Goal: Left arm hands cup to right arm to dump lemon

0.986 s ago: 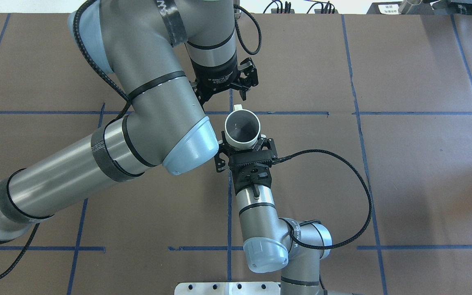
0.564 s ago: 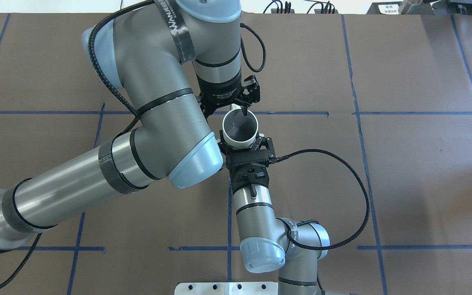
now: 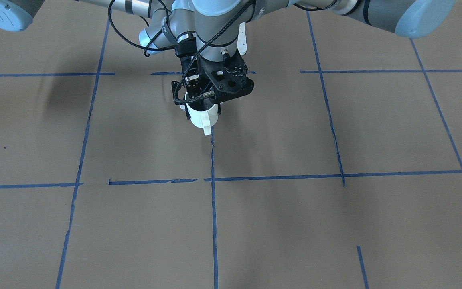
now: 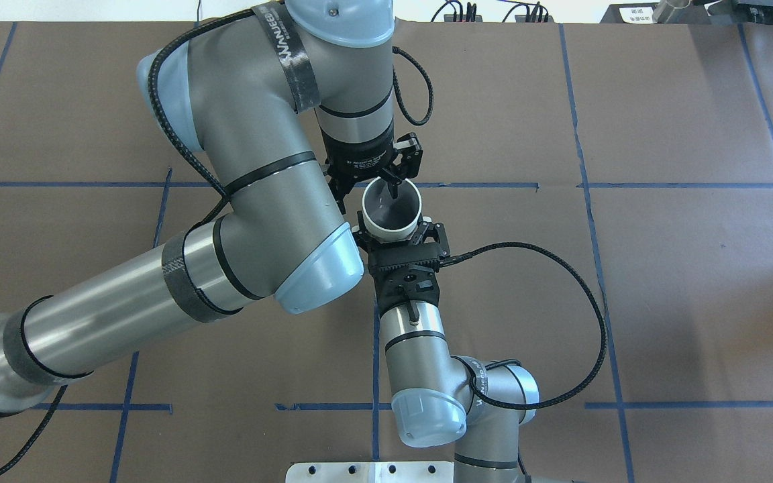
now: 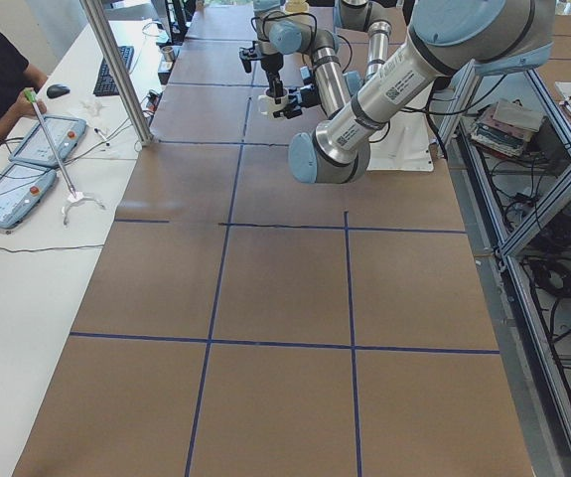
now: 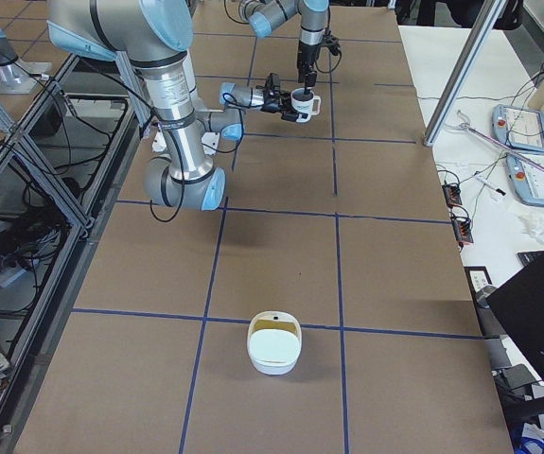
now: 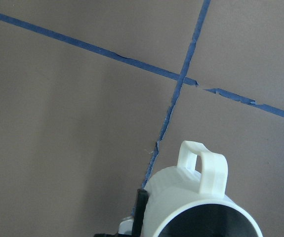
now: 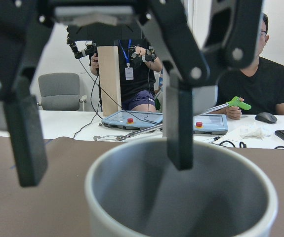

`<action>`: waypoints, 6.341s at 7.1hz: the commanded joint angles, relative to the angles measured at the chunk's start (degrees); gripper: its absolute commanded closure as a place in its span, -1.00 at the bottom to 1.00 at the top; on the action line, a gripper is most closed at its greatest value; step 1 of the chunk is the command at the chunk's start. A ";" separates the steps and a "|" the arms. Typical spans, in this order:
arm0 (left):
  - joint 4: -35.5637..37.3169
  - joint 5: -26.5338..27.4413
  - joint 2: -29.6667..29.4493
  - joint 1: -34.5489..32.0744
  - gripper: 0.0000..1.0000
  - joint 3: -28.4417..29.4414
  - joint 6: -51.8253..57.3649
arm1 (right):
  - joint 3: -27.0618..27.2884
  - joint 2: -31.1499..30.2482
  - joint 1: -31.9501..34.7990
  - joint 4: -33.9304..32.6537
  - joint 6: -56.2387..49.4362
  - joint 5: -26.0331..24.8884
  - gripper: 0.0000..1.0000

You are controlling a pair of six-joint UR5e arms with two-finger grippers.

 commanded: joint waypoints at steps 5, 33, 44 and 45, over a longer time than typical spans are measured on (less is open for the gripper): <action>0.00 1.01 1.72 0.44 -0.01 -1.17 0.09 | 0.00 0.82 -0.09 0.19 -1.87 -0.06 0.82; -20.82 -13.41 57.98 -30.94 1.00 -15.42 59.16 | 20.48 -41.10 73.34 -23.21 -41.33 110.46 -1.00; -48.52 -6.55 67.21 -20.21 0.70 -8.64 38.14 | 21.09 -40.57 74.18 -28.20 -43.97 113.06 -1.00; -48.52 -6.64 67.21 -20.21 0.34 -8.64 38.14 | 21.09 -40.49 74.18 -28.20 -43.97 113.15 -1.00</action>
